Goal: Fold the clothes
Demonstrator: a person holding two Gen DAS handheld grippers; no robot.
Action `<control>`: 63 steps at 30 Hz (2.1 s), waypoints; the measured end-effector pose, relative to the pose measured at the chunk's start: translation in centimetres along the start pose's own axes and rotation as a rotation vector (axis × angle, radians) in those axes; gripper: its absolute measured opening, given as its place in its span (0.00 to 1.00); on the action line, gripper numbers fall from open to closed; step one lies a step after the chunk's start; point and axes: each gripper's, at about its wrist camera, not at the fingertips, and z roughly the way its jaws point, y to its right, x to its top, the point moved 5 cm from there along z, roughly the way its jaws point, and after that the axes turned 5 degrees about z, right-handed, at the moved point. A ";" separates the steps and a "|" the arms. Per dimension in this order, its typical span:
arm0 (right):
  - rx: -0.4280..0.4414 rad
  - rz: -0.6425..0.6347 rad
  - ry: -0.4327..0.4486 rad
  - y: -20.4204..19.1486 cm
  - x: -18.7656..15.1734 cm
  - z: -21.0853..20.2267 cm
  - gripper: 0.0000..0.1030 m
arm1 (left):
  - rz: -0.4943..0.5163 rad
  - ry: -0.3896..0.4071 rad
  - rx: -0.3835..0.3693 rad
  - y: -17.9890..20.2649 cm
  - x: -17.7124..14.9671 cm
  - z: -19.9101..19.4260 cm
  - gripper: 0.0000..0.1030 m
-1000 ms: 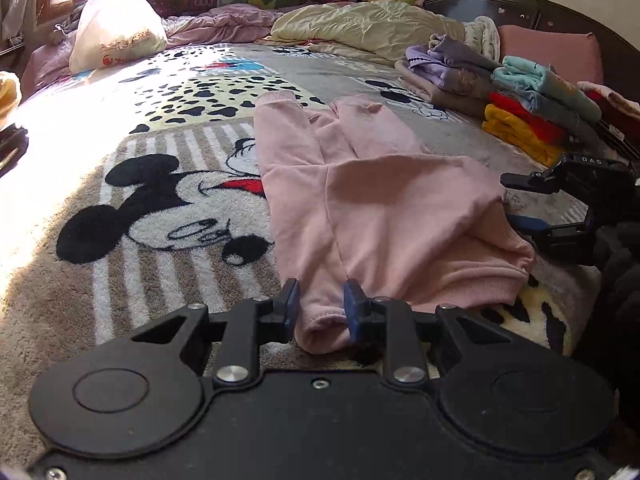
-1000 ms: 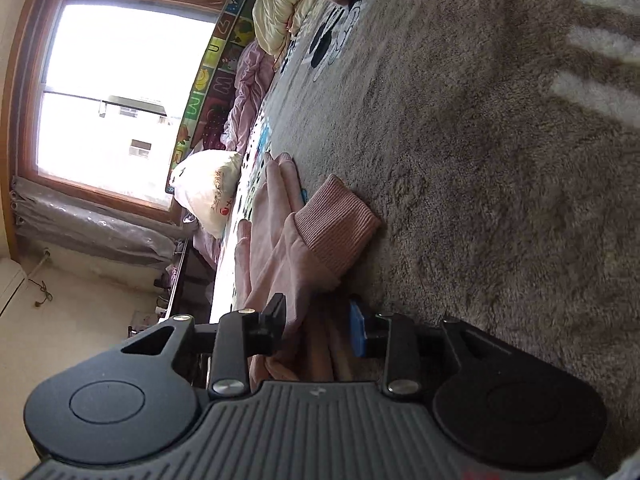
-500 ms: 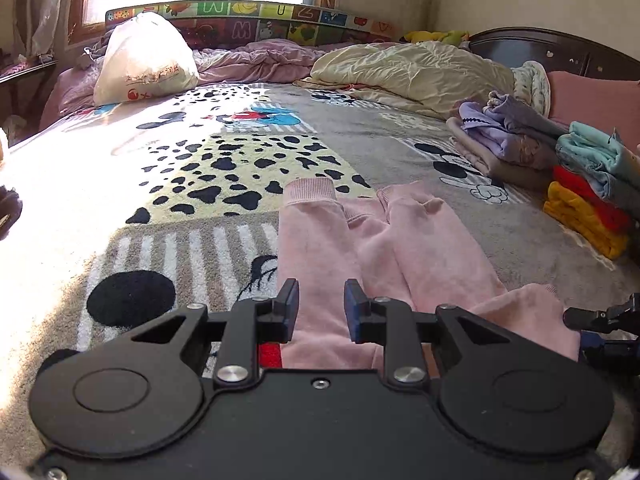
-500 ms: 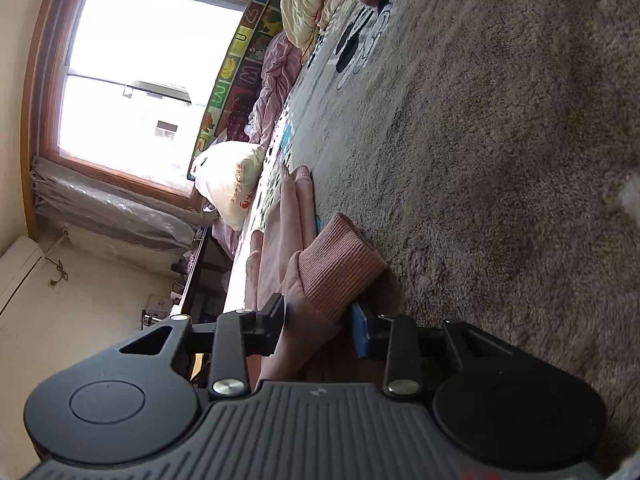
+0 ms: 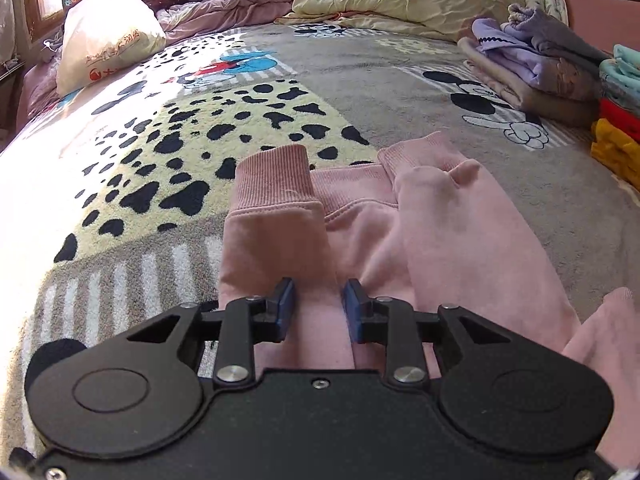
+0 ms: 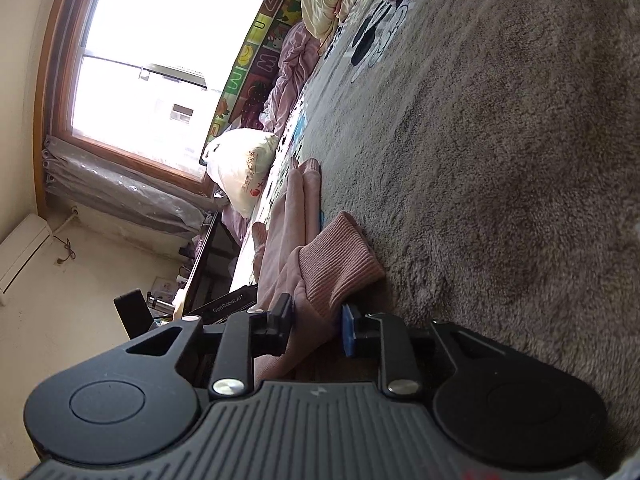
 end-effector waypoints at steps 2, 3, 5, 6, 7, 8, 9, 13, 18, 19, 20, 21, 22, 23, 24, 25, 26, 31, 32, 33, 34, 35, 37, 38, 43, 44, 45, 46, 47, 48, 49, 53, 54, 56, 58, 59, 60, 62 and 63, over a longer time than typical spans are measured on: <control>0.008 0.034 0.019 0.2 0.1 -0.5 0.27 | 0.019 0.006 0.017 0.3 -0.2 -0.4 0.30; 0.012 0.053 0.030 0.3 0.2 -0.8 0.28 | 0.028 0.028 0.024 0.4 -0.4 -1.5 0.31; 0.028 0.085 0.043 0.8 0.4 -1.2 0.28 | 0.031 0.069 0.035 0.6 -0.8 -3.7 0.39; 0.034 0.095 0.043 1.0 0.5 -1.2 0.28 | 0.024 0.090 0.039 0.6 -1.1 -4.8 0.40; 0.040 0.101 0.045 1.2 0.6 -1.1 0.28 | 0.025 0.106 0.046 0.6 -1.7 -6.2 0.40; 0.043 0.091 0.047 1.1 0.5 -1.0 0.28 | 0.027 0.123 0.053 0.6 -2.3 -7.8 0.40; 0.042 0.077 0.048 1.0 0.5 -0.9 0.28 | 0.028 0.139 0.061 0.5 -2.9 -9.3 0.40; 0.036 0.056 0.056 0.6 0.5 -1.0 0.23 | 0.054 0.223 0.029 0.3 -6.6 -15.5 0.40; 0.064 0.073 0.092 -0.9 1.0 -2.3 0.22 | 0.162 0.280 -0.107 2.6 -12.3 -19.7 0.41; 0.072 0.068 0.098 -1.5 1.1 -2.4 0.22 | 0.191 0.267 -0.107 3.2 -13.1 -19.6 0.41; 0.078 0.056 0.103 -2.2 1.2 -2.4 0.22 | 0.217 0.257 -0.088 3.7 -13.4 -19.4 0.41; 0.081 0.044 0.106 -2.9 1.3 -2.3 0.21 | 0.241 0.247 -0.067 4.1 -13.7 -19.0 0.41; 0.077 0.027 0.105 -3.5 1.3 -2.2 0.20 | 0.245 0.253 -0.064 4.3 -13.7 -18.7 0.41; 0.073 0.011 0.105 -4.1 1.3 -2.1 0.19 | 0.246 0.260 -0.063 4.6 -13.6 -18.4 0.41; 0.071 -0.001 0.108 -4.7 1.3 -1.9 0.18 | 0.248 0.267 -0.062 4.8 -13.6 -18.1 0.41; 0.071 -0.007 0.107 -5.0 1.3 -1.6 0.18 | 0.259 0.262 -0.060 4.9 -13.6 -17.8 0.41; 0.064 -0.019 0.106 -5.3 1.3 -1.3 0.15 | 0.272 0.256 -0.058 5.0 -13.6 -17.5 0.40; 0.024 -0.055 0.095 -5.9 1.9 -0.5 0.14 | 0.335 0.223 -0.046 5.3 -13.6 -16.2 0.38; 0.006 -0.078 0.088 -5.9 2.0 -0.5 0.14 | 0.333 0.224 -0.049 5.2 -13.5 -16.1 0.38; -0.009 -0.096 0.081 -5.9 2.2 -0.5 0.14 | 0.329 0.225 -0.052 5.0 -13.5 -16.1 0.38; -0.027 -0.125 0.068 -6.0 2.4 -0.5 0.14 | 0.322 0.225 -0.051 4.8 -13.5 -16.2 0.38; -0.058 -0.192 0.033 -6.3 2.5 -0.6 0.14 | 0.314 0.225 -0.049 4.6 -13.5 -16.3 0.38; -0.120 -0.334 -0.037 -6.9 2.7 -0.8 0.15 | 0.308 0.224 -0.049 4.5 -13.6 -16.2 0.38; -0.150 -0.444 -0.063 -7.4 2.5 -1.3 0.16 | 0.306 0.223 -0.050 4.5 -13.6 -16.2 0.38; -0.303 -1.057 -0.181 -10.1 0.5 -3.2 0.57 | 0.293 0.219 -0.051 4.3 -13.7 -16.1 0.38; -0.332 -1.206 -0.206 -10.5 -0.6 -3.4 0.57 | 0.290 0.219 -0.051 4.3 -13.8 -16.1 0.38; -0.353 -1.324 -0.237 -10.5 -1.8 -3.3 0.58 | 0.288 0.218 -0.051 4.3 -13.8 -16.1 0.38; -0.369 -1.422 -0.269 -10.3 -3.0 -3.3 0.59 | 0.285 0.217 -0.052 4.3 -13.8 -16.1 0.38; -0.382 -1.515 -0.300 -10.0 -4.1 -3.2 0.58 | 0.283 0.216 -0.052 4.2 -13.8 -16.1 0.38; -0.390 -1.592 -0.323 -9.6 -4.9 -2.9 0.58 | 0.283 0.215 -0.052 4.3 -13.9 -16.0 0.38; -0.398 -1.666 -0.345 -9.2 -5.6 -2.5 0.58 | 0.283 0.213 -0.054 4.3 -13.9 -16.0 0.38; -0.421 -1.800 -0.365 -7.8 -6.8 -1.1 0.54 | 0.279 0.207 -0.058 4.4 -14.0 -15.8 0.38; -0.414 -1.811 -0.362 -7.5 -6.9 -0.8 0.52 | 0.278 0.204 -0.057 4.4 -14.0 -15.8 0.38; -0.398 -1.834 -0.353 -7.2 -7.2 -0.4 0.50 | 0.274 0.203 -0.059 4.3 -14.0 -15.7 0.38; -0.376 -1.828 -0.346 -7.1 -7.2 -0.2 0.47 | 0.268 0.203 -0.061 4.2 -14.0 -15.6 0.38; -0.364 -1.811 -0.344 -7.2 -7.1 -0.1 0.34 | 0.265 0.202 -0.063 4.2 -14.0 -15.6 0.38; -0.361 -1.783 -0.341 -7.3 -6.9 -0.1 0.24 | 0.262 0.204 -0.065 4.2 -14.0 -15.6 0.38; -0.358 -1.763 -0.314 -7.8 -6.8 -0.3 0.12 | 0.242 0.211 -0.077 4.0 -13.8 -15.8 0.38; -0.350 -1.748 -0.299 -8.2 -6.8 -0.6 0.09 | 0.234 0.215 -0.085 3.9 -13.7 -15.9 0.38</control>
